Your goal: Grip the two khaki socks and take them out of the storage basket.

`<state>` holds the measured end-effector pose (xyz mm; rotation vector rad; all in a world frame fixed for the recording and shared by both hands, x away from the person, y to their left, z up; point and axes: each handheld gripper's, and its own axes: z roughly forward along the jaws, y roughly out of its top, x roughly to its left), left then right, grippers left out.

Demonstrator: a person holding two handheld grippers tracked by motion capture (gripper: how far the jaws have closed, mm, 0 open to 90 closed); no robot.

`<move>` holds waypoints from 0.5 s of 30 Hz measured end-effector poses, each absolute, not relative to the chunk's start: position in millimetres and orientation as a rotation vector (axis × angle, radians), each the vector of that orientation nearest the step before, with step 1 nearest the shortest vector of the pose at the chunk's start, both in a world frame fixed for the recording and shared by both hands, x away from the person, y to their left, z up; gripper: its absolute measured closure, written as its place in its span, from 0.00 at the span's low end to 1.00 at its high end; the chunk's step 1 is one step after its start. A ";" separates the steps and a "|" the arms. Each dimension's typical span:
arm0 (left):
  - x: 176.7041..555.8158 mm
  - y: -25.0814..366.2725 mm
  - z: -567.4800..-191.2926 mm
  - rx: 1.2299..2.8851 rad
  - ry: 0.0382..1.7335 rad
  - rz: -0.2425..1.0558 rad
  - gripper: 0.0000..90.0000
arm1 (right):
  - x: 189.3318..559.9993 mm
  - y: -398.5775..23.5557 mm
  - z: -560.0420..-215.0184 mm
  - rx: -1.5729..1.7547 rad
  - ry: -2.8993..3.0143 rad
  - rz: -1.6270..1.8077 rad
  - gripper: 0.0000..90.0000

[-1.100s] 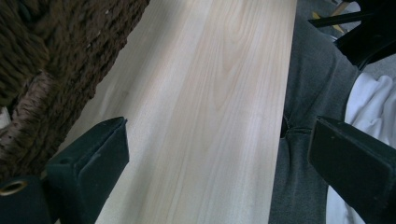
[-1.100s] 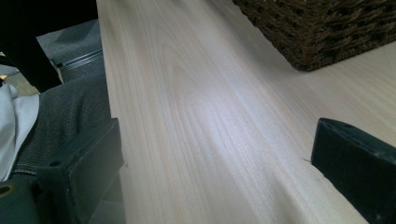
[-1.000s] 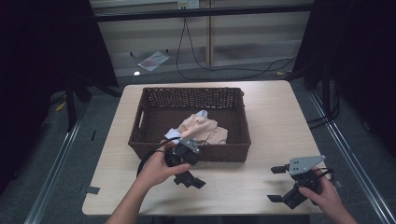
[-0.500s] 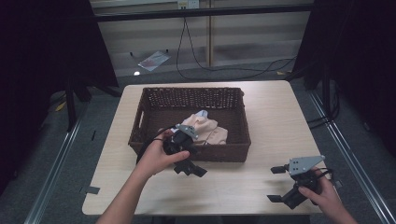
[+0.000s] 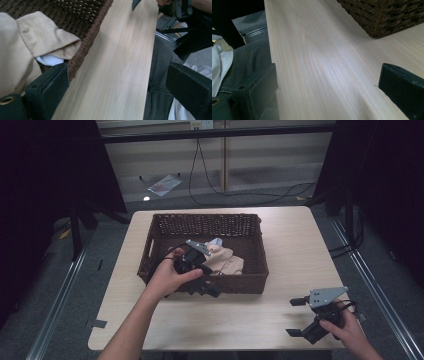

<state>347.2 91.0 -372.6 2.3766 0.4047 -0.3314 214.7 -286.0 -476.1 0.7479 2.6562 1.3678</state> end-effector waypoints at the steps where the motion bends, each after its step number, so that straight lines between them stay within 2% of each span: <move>1: 350.7 91.0 -371.3 2.373 0.415 -0.333 0.06 | 214.6 -285.8 -476.1 0.750 2.656 1.370 0.02; 15: 377.1 92.4 -368.1 2.401 0.537 -0.255 0.06 | 214.6 -286.3 -475.8 0.747 2.657 1.372 0.02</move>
